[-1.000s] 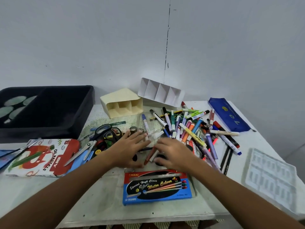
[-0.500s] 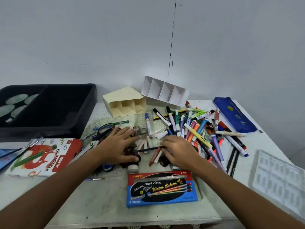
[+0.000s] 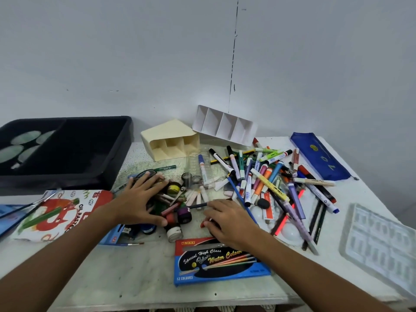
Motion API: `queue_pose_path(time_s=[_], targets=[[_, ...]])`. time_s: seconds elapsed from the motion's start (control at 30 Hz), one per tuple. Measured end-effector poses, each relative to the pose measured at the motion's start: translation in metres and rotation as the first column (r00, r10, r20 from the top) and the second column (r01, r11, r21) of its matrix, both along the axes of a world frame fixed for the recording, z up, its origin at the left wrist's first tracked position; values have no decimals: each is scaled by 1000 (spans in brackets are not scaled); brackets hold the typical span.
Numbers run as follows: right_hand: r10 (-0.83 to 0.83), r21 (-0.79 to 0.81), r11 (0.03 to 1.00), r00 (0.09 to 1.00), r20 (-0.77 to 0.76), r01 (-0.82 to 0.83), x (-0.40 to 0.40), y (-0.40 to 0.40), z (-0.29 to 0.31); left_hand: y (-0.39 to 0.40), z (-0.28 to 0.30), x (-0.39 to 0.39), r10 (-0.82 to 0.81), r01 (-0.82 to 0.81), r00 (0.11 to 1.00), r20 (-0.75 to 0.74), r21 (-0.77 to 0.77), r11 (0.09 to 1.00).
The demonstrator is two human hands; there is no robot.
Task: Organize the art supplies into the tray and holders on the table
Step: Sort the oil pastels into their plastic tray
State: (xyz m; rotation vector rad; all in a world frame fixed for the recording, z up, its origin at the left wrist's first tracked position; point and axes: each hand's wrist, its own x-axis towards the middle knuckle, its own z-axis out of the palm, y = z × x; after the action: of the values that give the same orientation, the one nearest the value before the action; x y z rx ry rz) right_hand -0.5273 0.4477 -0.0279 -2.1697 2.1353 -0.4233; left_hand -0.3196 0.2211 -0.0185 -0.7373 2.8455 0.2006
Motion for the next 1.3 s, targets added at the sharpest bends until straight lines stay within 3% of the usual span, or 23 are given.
queue_pose_path(time_s=[0.17, 0.3, 0.47, 0.63, 0.73, 0.83, 0.9, 1.0, 1.13, 1.2, 1.3], targets=[[19, -118, 993, 990, 141, -2, 5, -24, 8, 3, 6, 21, 28, -32, 969, -247, -10, 999], [29, -193, 981, 988, 152, 1, 9, -61, 15, -2, 1, 34, 72, -74, 982, -174, -4, 997], [69, -87, 995, 980, 186, -54, 21, -104, 14, -18, -13, 25, 196, -194, 977, -80, 33, 980], [-22, -35, 999, 992, 123, 27, 27, -134, 10, -37, -16, 0, 339, -311, 935, -102, 224, 924], [-120, -13, 992, 980, 158, 123, 18, -149, 12, -47, -11, -7, 396, -288, 873, -285, 355, 889], [-164, 4, 986, 958, 235, 168, 10, -160, 15, -51, -5, -1, 252, -177, 796, -550, 186, 966], [-158, 46, 987, 963, 220, 151, 9, -167, 16, -54, -6, 6, 183, -136, 832, -524, 127, 983], [-180, 112, 980, 976, 121, 167, 13, -181, 14, -57, -13, 15, 197, -147, 926, -323, 173, 974], [-229, 96, 970, 971, 72, 221, 17, -196, 12, -58, -15, 19, 276, -252, 948, -158, 154, 955], [-263, 62, 964, 960, 94, 258, 18, -202, 13, -57, -14, 17, 346, -319, 923, -169, 167, 933], [-267, 30, 964, 957, 113, 265, 14, -207, 15, -51, -9, 15, 274, -260, 874, -401, 89, 961]])
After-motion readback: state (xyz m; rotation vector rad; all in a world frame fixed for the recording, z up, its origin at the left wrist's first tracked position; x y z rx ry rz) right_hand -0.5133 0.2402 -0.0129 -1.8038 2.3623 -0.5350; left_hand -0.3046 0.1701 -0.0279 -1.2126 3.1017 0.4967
